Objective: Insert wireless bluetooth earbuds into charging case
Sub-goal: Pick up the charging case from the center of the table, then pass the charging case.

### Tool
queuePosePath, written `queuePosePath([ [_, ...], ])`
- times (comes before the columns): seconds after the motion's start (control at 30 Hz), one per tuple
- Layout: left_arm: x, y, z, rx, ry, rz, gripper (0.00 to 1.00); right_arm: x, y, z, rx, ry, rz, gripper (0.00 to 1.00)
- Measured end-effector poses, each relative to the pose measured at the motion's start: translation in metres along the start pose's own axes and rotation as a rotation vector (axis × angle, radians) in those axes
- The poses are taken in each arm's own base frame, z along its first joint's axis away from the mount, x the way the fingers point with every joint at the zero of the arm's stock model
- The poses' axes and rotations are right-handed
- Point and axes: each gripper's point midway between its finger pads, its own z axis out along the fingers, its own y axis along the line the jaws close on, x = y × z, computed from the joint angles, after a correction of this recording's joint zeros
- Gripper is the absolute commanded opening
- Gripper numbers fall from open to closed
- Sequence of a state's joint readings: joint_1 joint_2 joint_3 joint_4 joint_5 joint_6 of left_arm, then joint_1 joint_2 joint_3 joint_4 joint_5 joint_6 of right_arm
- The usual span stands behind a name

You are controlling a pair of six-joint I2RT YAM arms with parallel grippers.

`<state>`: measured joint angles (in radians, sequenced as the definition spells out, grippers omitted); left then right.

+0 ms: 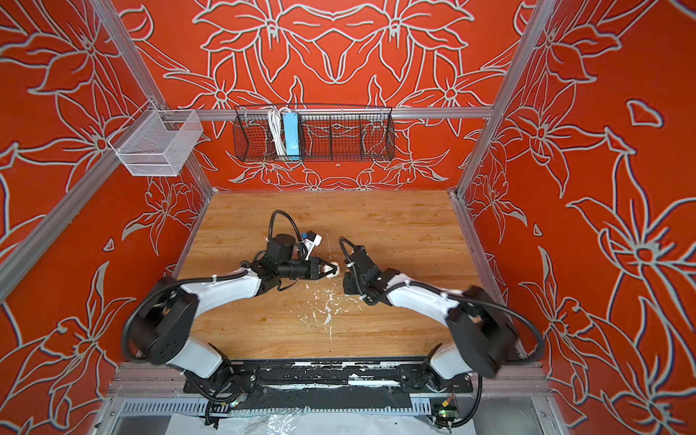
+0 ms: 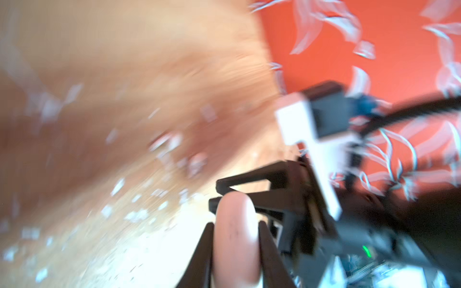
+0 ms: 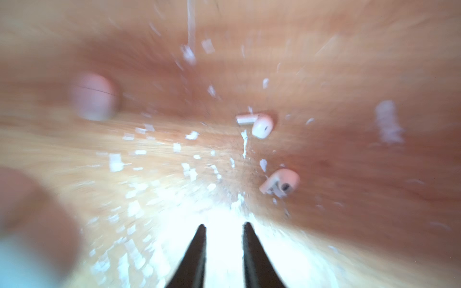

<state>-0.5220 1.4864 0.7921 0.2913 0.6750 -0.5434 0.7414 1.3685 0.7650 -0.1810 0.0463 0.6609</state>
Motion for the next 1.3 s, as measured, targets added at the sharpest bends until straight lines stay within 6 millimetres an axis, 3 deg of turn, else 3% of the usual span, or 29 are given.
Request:
queuePosePath([
  [0.1,-0.014,-0.057,-0.027,0.093,-0.066,0.258,0.0,-0.023,0.01,-0.048,-0.11,-0.16,-0.015,0.39],
  [0.2,-0.007,-0.087,-0.043,0.159,-0.101,0.461,0.0,-0.034,0.015,-0.094,-0.227,-0.313,-0.038,0.42],
  [0.33,0.037,-0.081,-0.051,0.177,-0.085,0.606,0.0,-0.039,0.02,-0.153,-0.389,-0.509,-0.085,0.47],
  [0.47,0.052,-0.076,-0.049,0.159,-0.048,0.674,0.0,-0.036,0.038,-0.192,-0.559,-0.615,-0.161,0.48],
  [0.57,0.054,-0.08,-0.051,0.171,-0.058,0.744,0.0,-0.029,0.057,-0.195,-0.657,-0.583,-0.226,0.48],
  [0.73,0.069,-0.089,-0.06,0.206,-0.084,0.853,0.0,-0.008,0.084,-0.173,-0.781,-0.43,-0.301,0.54],
  [0.9,0.065,-0.108,-0.076,0.238,-0.147,0.922,0.0,0.01,0.1,-0.159,-0.879,-0.304,-0.335,0.54],
  [1.03,0.061,-0.117,-0.083,0.253,-0.181,0.943,0.0,0.016,0.111,-0.161,-0.952,-0.262,-0.348,0.52],
  [1.3,0.062,-0.118,-0.083,0.261,-0.177,0.926,0.0,0.022,0.126,-0.177,-1.053,-0.245,-0.389,0.48],
])
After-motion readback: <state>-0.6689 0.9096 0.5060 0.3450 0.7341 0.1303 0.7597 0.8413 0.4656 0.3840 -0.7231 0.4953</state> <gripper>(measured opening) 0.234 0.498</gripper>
